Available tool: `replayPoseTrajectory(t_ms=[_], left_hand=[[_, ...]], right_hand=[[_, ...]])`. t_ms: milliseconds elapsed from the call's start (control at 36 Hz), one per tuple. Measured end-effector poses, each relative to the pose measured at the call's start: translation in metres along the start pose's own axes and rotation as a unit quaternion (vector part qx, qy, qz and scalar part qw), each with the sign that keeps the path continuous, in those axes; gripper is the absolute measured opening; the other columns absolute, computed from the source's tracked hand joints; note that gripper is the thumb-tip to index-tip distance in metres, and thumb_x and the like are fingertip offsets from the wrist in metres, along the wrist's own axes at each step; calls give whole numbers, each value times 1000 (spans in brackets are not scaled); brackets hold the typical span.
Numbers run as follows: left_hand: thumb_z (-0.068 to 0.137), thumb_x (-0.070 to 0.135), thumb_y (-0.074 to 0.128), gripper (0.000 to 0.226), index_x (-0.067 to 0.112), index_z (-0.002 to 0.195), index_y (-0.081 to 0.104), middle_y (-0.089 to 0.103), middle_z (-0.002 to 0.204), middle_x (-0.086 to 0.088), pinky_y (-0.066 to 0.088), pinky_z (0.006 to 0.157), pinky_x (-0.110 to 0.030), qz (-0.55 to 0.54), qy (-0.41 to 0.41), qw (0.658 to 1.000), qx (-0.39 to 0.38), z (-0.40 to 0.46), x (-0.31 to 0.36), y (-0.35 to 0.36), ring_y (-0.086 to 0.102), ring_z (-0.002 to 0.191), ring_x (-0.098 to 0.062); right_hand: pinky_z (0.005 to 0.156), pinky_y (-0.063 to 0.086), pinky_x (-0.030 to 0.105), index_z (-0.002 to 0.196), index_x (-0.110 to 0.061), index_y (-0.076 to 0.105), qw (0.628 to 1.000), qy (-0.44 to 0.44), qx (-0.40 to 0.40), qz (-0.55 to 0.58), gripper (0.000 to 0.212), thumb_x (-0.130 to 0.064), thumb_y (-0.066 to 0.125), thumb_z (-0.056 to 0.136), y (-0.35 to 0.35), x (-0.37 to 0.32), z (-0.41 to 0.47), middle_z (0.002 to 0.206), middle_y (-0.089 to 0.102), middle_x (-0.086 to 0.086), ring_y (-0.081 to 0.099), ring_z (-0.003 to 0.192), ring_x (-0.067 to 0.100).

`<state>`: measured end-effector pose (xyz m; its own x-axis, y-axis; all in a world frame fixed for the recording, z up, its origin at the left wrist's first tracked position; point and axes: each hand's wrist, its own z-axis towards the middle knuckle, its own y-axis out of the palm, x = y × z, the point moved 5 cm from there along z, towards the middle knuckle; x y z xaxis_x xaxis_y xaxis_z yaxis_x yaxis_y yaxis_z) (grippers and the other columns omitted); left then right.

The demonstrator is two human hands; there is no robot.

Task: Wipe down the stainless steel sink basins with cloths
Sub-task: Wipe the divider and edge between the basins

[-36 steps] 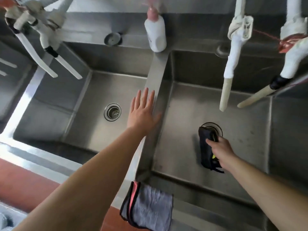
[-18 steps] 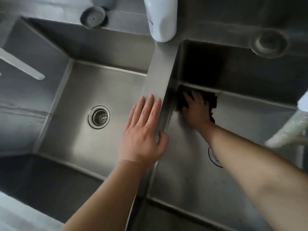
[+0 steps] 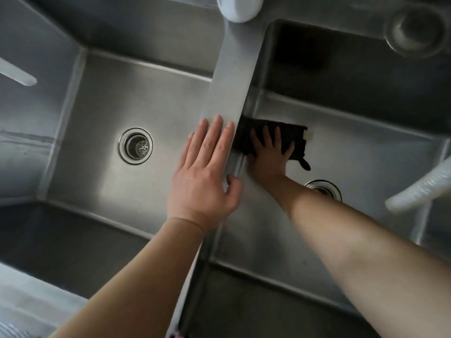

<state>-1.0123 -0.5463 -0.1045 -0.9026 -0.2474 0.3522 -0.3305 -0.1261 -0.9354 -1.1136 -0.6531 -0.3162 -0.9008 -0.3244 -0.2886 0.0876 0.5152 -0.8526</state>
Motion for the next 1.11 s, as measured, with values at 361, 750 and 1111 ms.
replayPoseTrajectory(t_ms=[361,750,1111], left_hand=[[75,17,55,80,11,153,38,33,160,-10,22,122,-47,-9,-2,1000,12,1,3,0,23,151,-30],[81,24,47,74,20,154,35,31,162,-3,18,124,-40,-14,-16,1000,5,-3,3,3,19,152,-24],[91,40,45,69,34,156,25,11,167,2,1,125,-43,-38,-265,963,38,-194,3,-17,2,155,-22]], right_hand=[[108,15,75,136,-35,57,980,-198,-17,-35,61,-32,76,78,81,-7,-151,151,48,5,33,144,38],[109,6,75,133,-46,56,909,-366,-154,-129,52,-37,69,84,118,-14,-215,156,41,-3,22,150,31],[119,-6,57,142,-37,47,914,-250,-318,-37,42,-30,42,101,103,-9,-242,157,33,-16,9,152,8]])
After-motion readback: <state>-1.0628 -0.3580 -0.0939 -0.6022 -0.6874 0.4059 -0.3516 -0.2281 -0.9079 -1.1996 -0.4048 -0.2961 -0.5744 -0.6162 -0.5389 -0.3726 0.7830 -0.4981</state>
